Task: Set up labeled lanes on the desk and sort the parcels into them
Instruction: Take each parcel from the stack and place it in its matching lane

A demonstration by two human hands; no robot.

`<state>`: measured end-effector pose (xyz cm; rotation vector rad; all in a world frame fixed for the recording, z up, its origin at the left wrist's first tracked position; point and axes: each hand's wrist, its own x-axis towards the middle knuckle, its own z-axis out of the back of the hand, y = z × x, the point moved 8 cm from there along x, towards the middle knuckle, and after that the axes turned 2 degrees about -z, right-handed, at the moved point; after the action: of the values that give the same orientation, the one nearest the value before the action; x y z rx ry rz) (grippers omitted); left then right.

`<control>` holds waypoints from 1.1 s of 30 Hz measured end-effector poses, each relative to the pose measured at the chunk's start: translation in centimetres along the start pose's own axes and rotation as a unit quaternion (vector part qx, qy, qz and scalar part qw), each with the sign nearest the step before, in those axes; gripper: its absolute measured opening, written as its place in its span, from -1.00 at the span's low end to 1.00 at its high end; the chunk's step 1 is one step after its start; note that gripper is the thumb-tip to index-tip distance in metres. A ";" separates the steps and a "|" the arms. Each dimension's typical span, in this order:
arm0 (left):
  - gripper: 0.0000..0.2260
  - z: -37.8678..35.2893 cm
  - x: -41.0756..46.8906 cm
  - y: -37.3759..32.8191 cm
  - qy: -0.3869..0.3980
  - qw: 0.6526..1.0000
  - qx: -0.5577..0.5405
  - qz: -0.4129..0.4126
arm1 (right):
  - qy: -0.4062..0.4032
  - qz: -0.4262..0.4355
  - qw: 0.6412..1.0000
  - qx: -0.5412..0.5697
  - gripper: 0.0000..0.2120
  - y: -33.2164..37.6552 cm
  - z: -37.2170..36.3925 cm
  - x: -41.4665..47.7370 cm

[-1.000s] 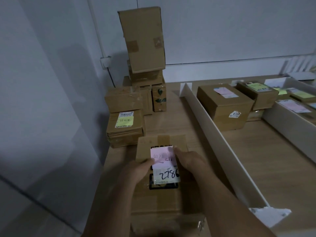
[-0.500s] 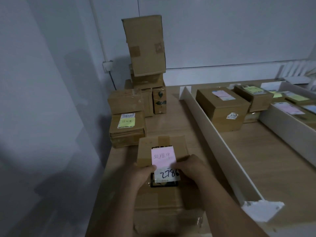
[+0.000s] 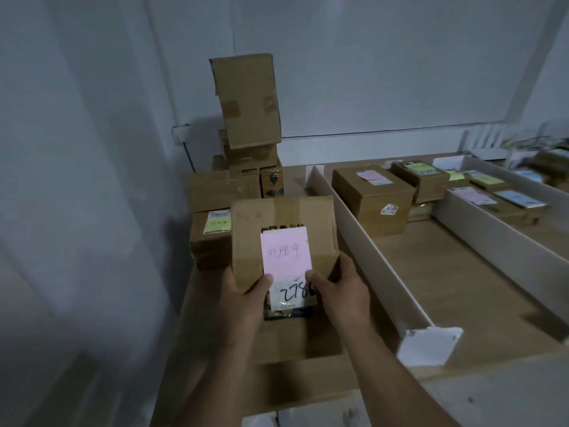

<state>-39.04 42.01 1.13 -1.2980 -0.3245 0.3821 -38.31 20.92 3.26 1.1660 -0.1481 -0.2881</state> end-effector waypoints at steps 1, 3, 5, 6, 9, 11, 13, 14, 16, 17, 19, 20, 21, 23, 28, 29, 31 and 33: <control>-0.53 0.0 -0.3 -1.0 -0.006 1.000 -0.009 -0.020 | -0.015 0.013 1.000 0.018 -0.54 0.4 0.7 -0.4; -0.49 -0.2 -1.0 -2.9 -0.011 0.998 -0.024 -0.052 | -0.047 0.035 0.998 0.031 -0.46 1.0 2.1 -0.8; -0.48 -0.5 -1.9 -4.7 -0.018 0.996 -0.024 -0.081 | -0.068 0.060 0.995 0.046 -0.41 1.5 3.5 -0.8; -0.48 -0.7 -2.3 -5.4 -0.021 0.995 -0.022 -0.092 | -0.074 0.073 0.993 0.062 -0.41 1.9 4.2 -0.9; -0.44 -1.4 -3.7 -7.3 -0.034 0.993 -0.034 -0.107 | -0.089 0.101 0.986 0.102 -0.43 2.7 6.7 -0.9; -0.46 -2.5 -4.8 -8.8 -0.035 0.991 -0.051 -0.119 | -0.101 0.116 0.982 0.111 -0.43 3.1 8.9 -0.9; -0.52 -4.2 -6.0 -10.3 -0.031 0.989 -0.060 -0.133 | -0.112 0.125 0.978 0.120 -0.43 3.0 11.4 -0.7; -0.55 -5.2 -6.7 -11.1 -0.027 0.988 -0.061 -0.141 | -0.118 0.128 0.977 0.125 -0.43 2.8 12.9 -0.4; -0.55 -7.9 -8.3 -12.8 -0.018 0.985 -0.065 -0.159 | -0.131 0.134 0.973 0.135 -0.43 2.3 16.3 0.0; -0.53 -9.4 -9.2 -13.7 -0.014 0.984 -0.071 -0.166 | -0.140 0.136 0.971 0.139 -0.43 1.9 18.3 0.2; -0.54 -12.8 -11.5 -15.7 -0.003 0.980 -0.087 -0.179 | -0.164 0.138 0.966 0.142 -0.43 1.1 22.9 0.6; -0.56 -14.6 -12.7 -16.7 0.006 0.978 -0.094 -0.187 | -0.176 0.141 0.965 0.138 -0.42 0.6 25.3 0.7; -0.58 -16.4 -14.0 -17.7 0.016 0.975 -0.101 -0.195 | -0.188 0.142 0.963 0.130 -0.41 0.1 27.6 0.9; -0.60 -20.1 -16.5 -19.5 0.038 0.971 -0.109 -0.209 | -0.209 0.148 0.958 0.126 -0.39 -1.0 32.2 1.2; -0.61 -29.0 -21.6 -22.9 0.082 0.962 -0.118 -0.232 | -0.252 0.147 0.950 0.109 -0.37 -4.1 42.3 2.3; -0.59 -30.6 -22.4 -23.4 0.087 0.961 -0.120 -0.235 | -0.259 0.149 0.948 0.109 -0.37 -4.7 44.1 2.6; -0.45 -33.4 -24.1 -24.3 0.090 0.958 -0.118 -0.243 | -0.273 0.155 0.943 0.115 -0.37 -5.9 47.2 3.1; -0.35 -36.1 -25.7 -25.0 0.097 0.956 -0.128 -0.246 | -0.284 0.152 0.940 0.110 -0.36 -7.1 50.0 3.6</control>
<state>-43.79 -6.32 16.25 -1.4401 -0.5276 -0.2175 -49.05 -26.92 16.05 1.2331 -0.8809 -0.3330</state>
